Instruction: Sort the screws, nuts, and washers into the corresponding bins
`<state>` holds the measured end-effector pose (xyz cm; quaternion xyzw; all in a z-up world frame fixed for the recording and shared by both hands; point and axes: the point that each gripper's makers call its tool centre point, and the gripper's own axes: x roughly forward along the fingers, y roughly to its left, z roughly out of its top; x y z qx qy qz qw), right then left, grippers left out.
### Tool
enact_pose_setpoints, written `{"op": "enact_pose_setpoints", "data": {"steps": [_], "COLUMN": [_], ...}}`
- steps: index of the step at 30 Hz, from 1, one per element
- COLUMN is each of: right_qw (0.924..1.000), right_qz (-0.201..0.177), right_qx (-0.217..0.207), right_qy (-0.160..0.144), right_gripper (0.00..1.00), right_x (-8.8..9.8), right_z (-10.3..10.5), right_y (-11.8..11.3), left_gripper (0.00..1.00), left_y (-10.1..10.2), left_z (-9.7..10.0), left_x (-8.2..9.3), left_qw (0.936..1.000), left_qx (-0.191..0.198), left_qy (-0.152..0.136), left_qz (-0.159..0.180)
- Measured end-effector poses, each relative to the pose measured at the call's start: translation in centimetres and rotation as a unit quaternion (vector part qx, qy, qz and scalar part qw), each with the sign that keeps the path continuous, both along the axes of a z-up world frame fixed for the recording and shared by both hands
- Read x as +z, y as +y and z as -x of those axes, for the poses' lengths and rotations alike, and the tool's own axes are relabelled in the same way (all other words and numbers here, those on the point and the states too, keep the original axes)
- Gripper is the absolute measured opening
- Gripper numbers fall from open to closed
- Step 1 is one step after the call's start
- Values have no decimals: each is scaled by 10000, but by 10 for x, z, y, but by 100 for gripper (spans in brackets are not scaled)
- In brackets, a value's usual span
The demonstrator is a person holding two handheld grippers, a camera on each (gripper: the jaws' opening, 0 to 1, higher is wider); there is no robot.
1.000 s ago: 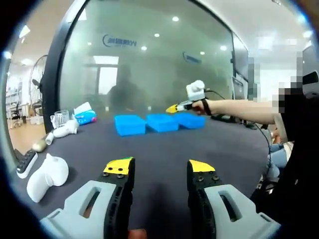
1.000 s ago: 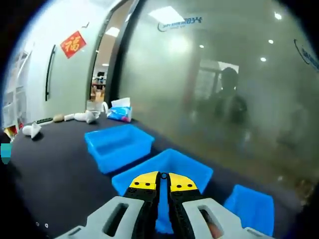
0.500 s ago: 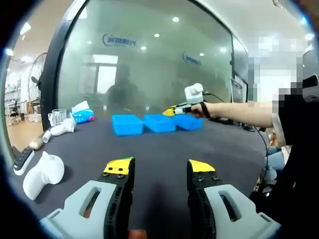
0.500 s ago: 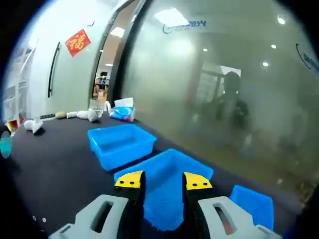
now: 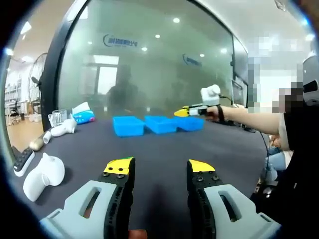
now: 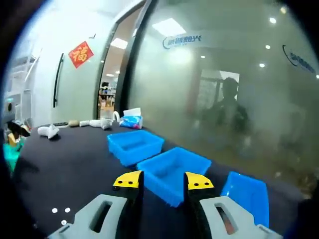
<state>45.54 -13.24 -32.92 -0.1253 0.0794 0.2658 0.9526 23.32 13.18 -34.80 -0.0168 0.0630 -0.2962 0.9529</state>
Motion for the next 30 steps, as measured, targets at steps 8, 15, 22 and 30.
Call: {"op": "enact_pose_setpoints", "data": {"steps": [8,15,22,30], "right_qw": [9998,9992,9990,9986], "right_qz": [-159,-288,-287,-416], "right_qx": [57,84,78,66], "right_qy": [-117,-251,-347,-323], "right_gripper": [28,28,28,28], "right_x": [-3,-6,-10,-11], "right_z": [67,127,167,199], "right_y": [-18,-33,-48,-59], "left_gripper": [41,41,41,41], "left_y": [-4,-7,-11,-14], "left_z": [-2,-4,-4,-4], "left_x": [3,5,9,10], "left_qw": [10000,10000,9999,9999], "left_qx": [-43,-70,-105,-147], "left_qy": [-28,-15,-44,-49], "left_qz": [-19,20,8,-64]}}
